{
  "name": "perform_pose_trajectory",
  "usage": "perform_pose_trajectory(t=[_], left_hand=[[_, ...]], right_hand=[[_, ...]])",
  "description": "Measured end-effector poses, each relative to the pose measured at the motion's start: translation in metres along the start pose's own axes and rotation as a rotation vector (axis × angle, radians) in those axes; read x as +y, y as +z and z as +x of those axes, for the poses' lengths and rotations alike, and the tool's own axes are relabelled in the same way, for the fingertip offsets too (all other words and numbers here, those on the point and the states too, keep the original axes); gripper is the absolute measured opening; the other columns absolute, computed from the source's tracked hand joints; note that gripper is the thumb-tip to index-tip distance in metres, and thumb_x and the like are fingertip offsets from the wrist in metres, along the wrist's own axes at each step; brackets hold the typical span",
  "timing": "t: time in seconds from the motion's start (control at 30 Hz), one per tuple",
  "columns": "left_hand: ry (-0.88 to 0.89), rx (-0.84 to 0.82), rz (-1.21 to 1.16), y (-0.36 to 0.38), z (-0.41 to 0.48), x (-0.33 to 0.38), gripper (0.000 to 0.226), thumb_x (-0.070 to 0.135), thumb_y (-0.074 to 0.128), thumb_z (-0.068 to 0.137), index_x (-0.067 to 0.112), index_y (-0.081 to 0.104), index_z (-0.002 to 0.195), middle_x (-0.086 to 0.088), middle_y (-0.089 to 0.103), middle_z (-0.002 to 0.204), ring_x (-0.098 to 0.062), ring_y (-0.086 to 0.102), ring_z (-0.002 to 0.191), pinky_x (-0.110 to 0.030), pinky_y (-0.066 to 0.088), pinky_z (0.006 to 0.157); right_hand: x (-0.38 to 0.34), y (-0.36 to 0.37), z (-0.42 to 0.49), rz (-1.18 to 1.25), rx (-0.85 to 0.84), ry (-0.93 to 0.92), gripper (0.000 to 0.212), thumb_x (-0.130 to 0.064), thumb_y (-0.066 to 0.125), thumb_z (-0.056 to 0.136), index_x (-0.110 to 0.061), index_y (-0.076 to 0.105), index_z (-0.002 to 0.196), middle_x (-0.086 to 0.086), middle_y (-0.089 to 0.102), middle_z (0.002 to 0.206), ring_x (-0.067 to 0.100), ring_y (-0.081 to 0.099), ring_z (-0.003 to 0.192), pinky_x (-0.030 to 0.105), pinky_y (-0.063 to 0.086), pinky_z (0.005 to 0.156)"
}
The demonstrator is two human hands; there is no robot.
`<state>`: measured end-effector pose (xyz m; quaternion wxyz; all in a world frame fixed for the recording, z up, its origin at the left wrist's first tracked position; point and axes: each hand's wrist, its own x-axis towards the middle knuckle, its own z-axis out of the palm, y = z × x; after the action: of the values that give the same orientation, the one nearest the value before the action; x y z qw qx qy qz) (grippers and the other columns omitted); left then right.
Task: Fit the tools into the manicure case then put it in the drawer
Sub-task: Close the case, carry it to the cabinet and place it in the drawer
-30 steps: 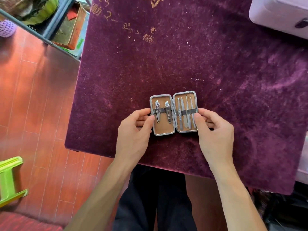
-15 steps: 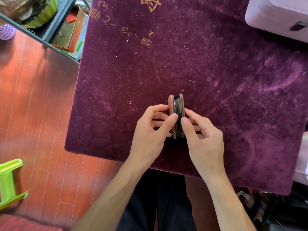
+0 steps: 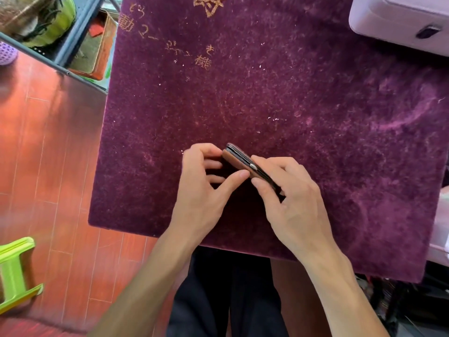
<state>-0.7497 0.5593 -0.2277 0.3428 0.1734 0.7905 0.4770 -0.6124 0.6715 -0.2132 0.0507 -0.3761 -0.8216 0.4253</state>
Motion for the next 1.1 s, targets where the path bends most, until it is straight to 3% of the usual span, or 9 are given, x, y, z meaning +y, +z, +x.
perform_pose_trajectory(t=[0.07, 0.13, 0.23, 0.3, 0.37, 0.77, 0.87, 1.0, 1.1], left_hand=[[0.195, -0.024, 0.269, -0.013, 0.005, -0.003, 0.059, 0.035, 0.080, 0.085, 0.037, 0.052, 0.137, 0.011, 0.044, 0.142, -0.014, 0.050, 0.129, -0.027, 0.050, 0.102], [0.269, -0.130, 0.340, -0.020, 0.011, -0.005, 0.054, 0.031, 0.076, 0.089, 0.034, 0.057, 0.140, 0.016, 0.052, 0.141, -0.011, 0.049, 0.133, -0.034, 0.044, 0.111], [0.244, -0.199, 0.264, -0.021, 0.012, -0.004, 0.036, 0.022, 0.076, 0.089, 0.027, 0.069, 0.125, 0.020, 0.068, 0.120, -0.006, 0.063, 0.117, -0.023, 0.046, 0.106], [0.209, -0.208, 0.224, -0.021, 0.013, -0.002, 0.035, 0.019, 0.080, 0.086, 0.026, 0.072, 0.120, 0.023, 0.071, 0.113, 0.002, 0.066, 0.110, -0.009, 0.044, 0.099], [0.186, -0.204, 0.210, -0.022, 0.014, -0.001, 0.036, 0.020, 0.081, 0.084, 0.029, 0.074, 0.118, 0.030, 0.071, 0.111, 0.008, 0.065, 0.108, -0.003, 0.040, 0.097], [0.120, -0.208, 0.177, -0.023, 0.018, 0.003, 0.035, 0.019, 0.083, 0.082, 0.026, 0.077, 0.116, 0.021, 0.075, 0.111, 0.007, 0.068, 0.106, -0.007, 0.044, 0.099], [0.141, -0.213, 0.181, -0.024, 0.017, 0.001, 0.035, 0.020, 0.083, 0.082, 0.025, 0.077, 0.117, 0.022, 0.074, 0.112, 0.007, 0.067, 0.107, -0.005, 0.043, 0.099], [0.136, -0.260, 0.234, -0.024, 0.014, 0.002, 0.038, 0.030, 0.078, 0.088, 0.031, 0.070, 0.125, 0.021, 0.072, 0.117, 0.004, 0.066, 0.112, -0.010, 0.046, 0.100], [-0.009, -0.220, 0.203, -0.030, -0.007, 0.005, 0.041, 0.034, 0.074, 0.091, 0.032, 0.061, 0.131, 0.012, 0.071, 0.116, 0.001, 0.067, 0.108, -0.012, 0.051, 0.091]], right_hand=[[0.003, -0.005, 0.006, -0.042, -0.020, -0.032, 0.036, -0.017, 0.069, 0.102, -0.027, 0.072, 0.137, -0.014, 0.066, 0.121, 0.012, 0.059, 0.112, 0.027, 0.052, 0.091], [0.007, -0.008, 0.011, -0.037, -0.063, -0.053, 0.035, -0.017, 0.069, 0.101, -0.029, 0.073, 0.134, -0.016, 0.066, 0.121, 0.009, 0.056, 0.112, 0.017, 0.045, 0.092], [0.015, -0.013, 0.015, 0.075, -0.076, -0.046, 0.032, -0.018, 0.078, 0.095, -0.031, 0.077, 0.124, -0.020, 0.071, 0.119, 0.004, 0.061, 0.112, 0.011, 0.043, 0.092], [0.022, -0.015, 0.016, 0.141, -0.038, -0.012, 0.031, -0.021, 0.085, 0.089, -0.035, 0.078, 0.117, -0.023, 0.074, 0.114, 0.002, 0.065, 0.111, 0.007, 0.043, 0.088], [0.026, -0.014, 0.017, 0.166, -0.007, 0.005, 0.032, -0.024, 0.088, 0.086, -0.036, 0.079, 0.115, -0.027, 0.074, 0.112, -0.002, 0.066, 0.108, 0.006, 0.044, 0.084], [0.027, -0.009, 0.018, 0.142, 0.036, 0.022, 0.028, -0.025, 0.089, 0.085, -0.037, 0.080, 0.109, -0.034, 0.069, 0.107, -0.013, 0.063, 0.097, 0.003, 0.044, 0.080], [0.023, -0.013, 0.021, 0.064, -0.043, 0.015, 0.027, -0.035, 0.085, 0.087, -0.042, 0.075, 0.111, -0.027, 0.072, 0.102, -0.003, 0.064, 0.098, 0.010, 0.046, 0.082], [0.009, -0.005, 0.024, -0.110, -0.165, 0.018, 0.022, -0.040, 0.077, 0.094, -0.037, 0.069, 0.114, -0.014, 0.072, 0.098, 0.012, 0.062, 0.093, 0.038, 0.053, 0.083], [-0.007, -0.014, 0.012, -0.138, -0.211, 0.097, 0.019, -0.036, 0.076, 0.096, -0.031, 0.067, 0.112, -0.011, 0.074, 0.104, 0.019, 0.064, 0.097, 0.046, 0.055, 0.085]])
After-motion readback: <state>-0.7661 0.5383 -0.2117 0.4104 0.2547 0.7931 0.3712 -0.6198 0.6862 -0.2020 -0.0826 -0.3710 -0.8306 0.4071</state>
